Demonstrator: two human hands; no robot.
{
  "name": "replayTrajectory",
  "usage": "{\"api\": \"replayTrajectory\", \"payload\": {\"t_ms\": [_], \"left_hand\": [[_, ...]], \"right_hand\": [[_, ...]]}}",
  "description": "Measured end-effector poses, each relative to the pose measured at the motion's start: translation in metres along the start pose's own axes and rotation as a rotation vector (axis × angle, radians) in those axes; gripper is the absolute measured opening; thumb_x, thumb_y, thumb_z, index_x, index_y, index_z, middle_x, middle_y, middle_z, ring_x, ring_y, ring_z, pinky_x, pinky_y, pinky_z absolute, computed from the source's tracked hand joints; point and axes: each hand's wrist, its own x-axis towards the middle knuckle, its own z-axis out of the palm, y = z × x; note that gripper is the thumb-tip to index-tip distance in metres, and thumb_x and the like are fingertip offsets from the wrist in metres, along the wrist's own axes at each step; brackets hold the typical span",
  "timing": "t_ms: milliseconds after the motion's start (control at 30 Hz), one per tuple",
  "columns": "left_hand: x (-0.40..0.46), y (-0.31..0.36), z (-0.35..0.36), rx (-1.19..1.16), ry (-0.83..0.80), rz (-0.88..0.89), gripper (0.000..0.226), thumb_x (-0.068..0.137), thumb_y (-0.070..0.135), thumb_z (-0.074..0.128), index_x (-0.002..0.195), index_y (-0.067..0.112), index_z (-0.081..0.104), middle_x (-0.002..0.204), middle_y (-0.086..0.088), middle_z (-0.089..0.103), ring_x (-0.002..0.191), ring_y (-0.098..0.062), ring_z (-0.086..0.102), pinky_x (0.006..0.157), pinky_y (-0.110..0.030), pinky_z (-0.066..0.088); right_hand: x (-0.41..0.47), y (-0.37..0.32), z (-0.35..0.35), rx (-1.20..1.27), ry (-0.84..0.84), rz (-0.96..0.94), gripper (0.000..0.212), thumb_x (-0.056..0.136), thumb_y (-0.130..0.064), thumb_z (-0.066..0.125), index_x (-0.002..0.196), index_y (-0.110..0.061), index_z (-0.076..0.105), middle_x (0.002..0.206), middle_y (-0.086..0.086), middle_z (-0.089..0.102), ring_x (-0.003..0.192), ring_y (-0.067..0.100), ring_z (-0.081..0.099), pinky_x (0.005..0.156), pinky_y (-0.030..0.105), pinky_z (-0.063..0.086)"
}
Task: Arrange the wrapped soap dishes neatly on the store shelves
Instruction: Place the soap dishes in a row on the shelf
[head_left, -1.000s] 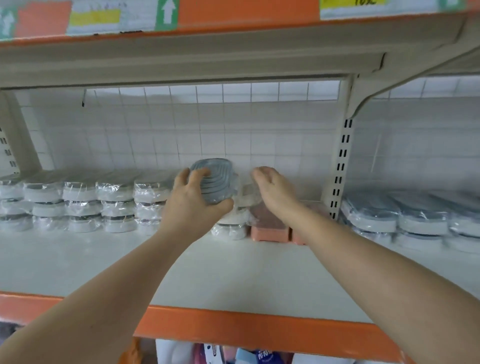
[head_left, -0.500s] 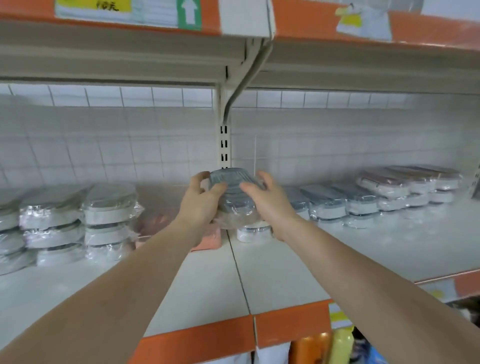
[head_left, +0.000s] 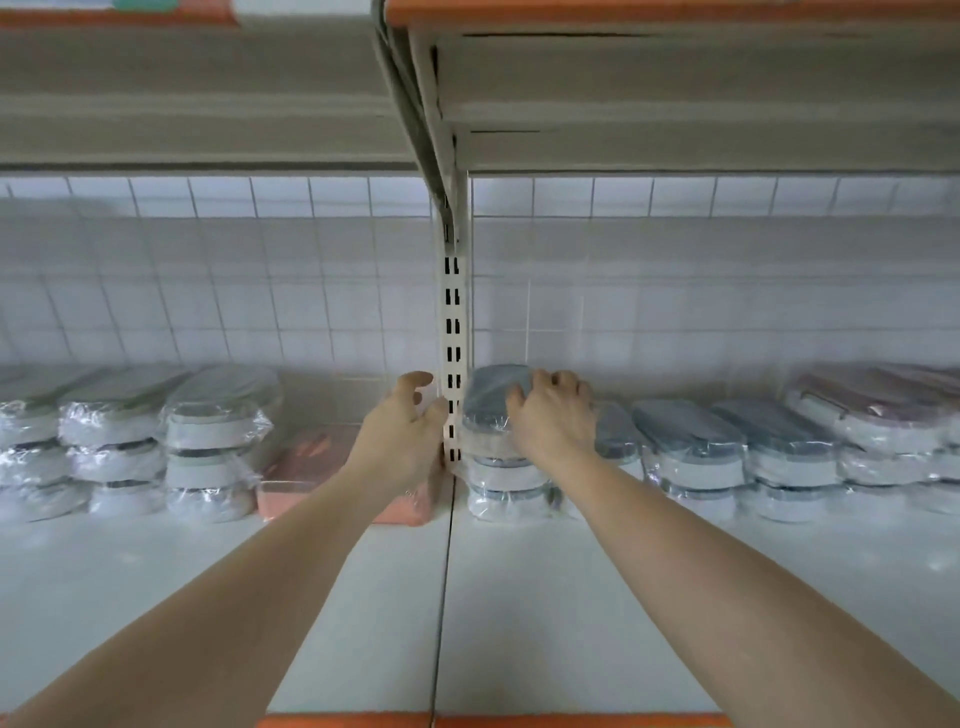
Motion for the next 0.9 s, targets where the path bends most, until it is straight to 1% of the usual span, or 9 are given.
{"api": "replayTrajectory", "payload": {"t_ms": [100, 200, 300, 433, 500, 567, 667, 733, 900], "left_hand": [[-0.003, -0.005, -0.003, 0.093, 0.03, 0.03, 0.042, 0.096, 0.023, 0.042, 0.138, 0.019, 0.039, 0.137, -0.01, 0.046, 0.12, -0.024, 0.048, 0.096, -0.029, 0.036], [-0.007, -0.006, -0.006, 0.191, 0.03, 0.046, 0.042, 0.096, 0.021, 0.042, 0.138, 0.018, 0.039, 0.135, -0.01, 0.046, 0.116, -0.024, 0.05, 0.087, -0.026, 0.035], [-0.012, -0.001, -0.007, 0.249, 0.014, 0.078, 0.043, 0.096, 0.024, 0.042, 0.138, 0.019, 0.039, 0.138, -0.009, 0.043, 0.12, -0.027, 0.047, 0.094, -0.03, 0.036], [-0.015, 0.018, 0.006, 0.3, -0.065, 0.178, 0.047, 0.096, 0.026, 0.044, 0.141, 0.017, 0.035, 0.141, -0.01, 0.039, 0.124, -0.029, 0.044, 0.095, -0.031, 0.035], [-0.019, 0.032, 0.021, 0.296, -0.132, 0.241, 0.049, 0.096, 0.026, 0.045, 0.142, 0.015, 0.034, 0.142, -0.011, 0.037, 0.125, -0.029, 0.043, 0.097, -0.031, 0.034], [-0.025, 0.046, 0.039, 0.287, -0.201, 0.3, 0.051, 0.095, 0.025, 0.048, 0.142, 0.013, 0.034, 0.141, -0.014, 0.038, 0.128, -0.029, 0.038, 0.098, -0.029, 0.032], [-0.038, 0.066, 0.072, 0.25, -0.293, 0.368, 0.052, 0.093, 0.026, 0.052, 0.14, 0.013, 0.037, 0.138, -0.016, 0.042, 0.126, -0.03, 0.04, 0.095, -0.029, 0.033], [-0.053, 0.08, 0.094, 0.226, -0.36, 0.405, 0.053, 0.092, 0.028, 0.053, 0.14, 0.014, 0.037, 0.139, -0.015, 0.041, 0.127, -0.03, 0.039, 0.098, -0.031, 0.033], [-0.103, 0.133, 0.145, 0.133, -0.49, 0.526, 0.053, 0.094, 0.03, 0.05, 0.143, 0.015, 0.033, 0.143, -0.013, 0.037, 0.129, -0.028, 0.039, 0.098, -0.029, 0.032]], "right_hand": [[0.007, 0.003, 0.004, -0.105, 0.037, -0.069, 0.037, 0.099, -0.024, 0.029, 0.122, -0.007, 0.051, 0.119, 0.015, 0.053, 0.113, 0.03, 0.045, 0.083, 0.035, 0.039], [0.016, 0.007, -0.001, -0.039, -0.073, -0.051, 0.036, 0.098, -0.022, 0.026, 0.121, -0.009, 0.05, 0.118, 0.014, 0.055, 0.113, 0.031, 0.044, 0.078, 0.034, 0.035], [0.011, 0.011, -0.014, 0.065, -0.216, -0.021, 0.04, 0.098, -0.03, 0.019, 0.126, -0.015, 0.043, 0.124, 0.014, 0.051, 0.114, 0.035, 0.043, 0.086, 0.038, 0.036], [-0.023, 0.024, -0.051, -0.004, -0.18, -0.015, 0.049, 0.098, -0.046, 0.028, 0.134, -0.017, 0.042, 0.137, 0.014, 0.046, 0.128, 0.032, 0.035, 0.101, 0.046, 0.032], [-0.036, 0.038, -0.069, -0.105, -0.221, 0.014, 0.055, 0.096, -0.05, 0.033, 0.141, -0.019, 0.037, 0.144, 0.014, 0.04, 0.134, 0.031, 0.029, 0.107, 0.049, 0.029], [-0.046, 0.056, -0.09, -0.176, -0.243, 0.054, 0.06, 0.091, -0.051, 0.044, 0.142, -0.019, 0.036, 0.145, 0.011, 0.04, 0.135, 0.031, 0.03, 0.107, 0.048, 0.031], [-0.071, 0.089, -0.128, -0.244, -0.213, 0.141, 0.065, 0.086, -0.047, 0.057, 0.14, -0.015, 0.039, 0.142, 0.011, 0.044, 0.132, 0.032, 0.035, 0.105, 0.043, 0.034], [-0.091, 0.112, -0.151, -0.265, -0.211, 0.215, 0.067, 0.086, -0.046, 0.058, 0.141, -0.014, 0.038, 0.142, 0.011, 0.044, 0.132, 0.031, 0.036, 0.105, 0.04, 0.034], [-0.141, 0.167, -0.21, -0.305, -0.173, 0.417, 0.074, 0.087, -0.052, 0.053, 0.148, -0.018, 0.025, 0.151, 0.008, 0.032, 0.139, 0.029, 0.026, 0.11, 0.043, 0.03]]}}
